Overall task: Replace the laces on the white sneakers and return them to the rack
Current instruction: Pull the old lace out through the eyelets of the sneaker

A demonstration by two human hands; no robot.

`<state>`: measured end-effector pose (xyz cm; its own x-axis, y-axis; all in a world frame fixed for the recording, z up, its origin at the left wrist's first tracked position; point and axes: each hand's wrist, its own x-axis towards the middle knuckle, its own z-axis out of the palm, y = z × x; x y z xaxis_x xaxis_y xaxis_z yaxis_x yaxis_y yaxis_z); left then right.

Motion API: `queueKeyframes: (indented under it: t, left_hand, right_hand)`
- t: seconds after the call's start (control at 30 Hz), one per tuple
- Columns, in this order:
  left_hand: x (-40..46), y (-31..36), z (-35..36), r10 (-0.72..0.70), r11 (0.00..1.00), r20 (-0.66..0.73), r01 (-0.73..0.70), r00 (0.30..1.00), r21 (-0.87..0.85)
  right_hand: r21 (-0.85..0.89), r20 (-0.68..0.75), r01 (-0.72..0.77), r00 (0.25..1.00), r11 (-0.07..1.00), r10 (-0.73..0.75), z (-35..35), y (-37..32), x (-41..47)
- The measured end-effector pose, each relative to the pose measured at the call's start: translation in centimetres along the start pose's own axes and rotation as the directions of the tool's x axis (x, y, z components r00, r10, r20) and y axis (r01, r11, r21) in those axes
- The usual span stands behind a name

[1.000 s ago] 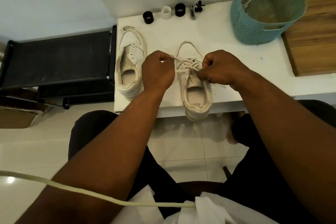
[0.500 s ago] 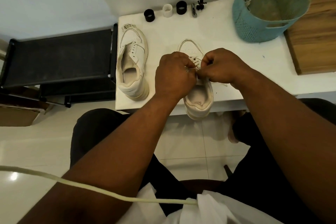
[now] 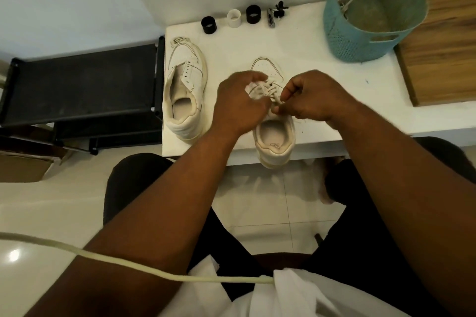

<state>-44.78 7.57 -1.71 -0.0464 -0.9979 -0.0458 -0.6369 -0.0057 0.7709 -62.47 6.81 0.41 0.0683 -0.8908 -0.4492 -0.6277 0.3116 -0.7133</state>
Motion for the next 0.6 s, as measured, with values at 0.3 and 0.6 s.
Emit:
queueKeyframes:
  t: [0.3,0.6]
  left_hand:
    - [-2.8,0.9,0.7,0.045,0.977,-0.098,-0.023,0.994,0.213]
    - [-4.7,1.0,0.4,-0.021,0.976,-0.025,0.026,0.999,0.215]
  right_hand:
    - [0.043,-0.285,0.011,0.958,0.999,0.002,3.6,1.8,-2.9]
    - [-0.061,-0.274,0.056,0.959,0.997,-0.071,5.0,2.6,-5.1]
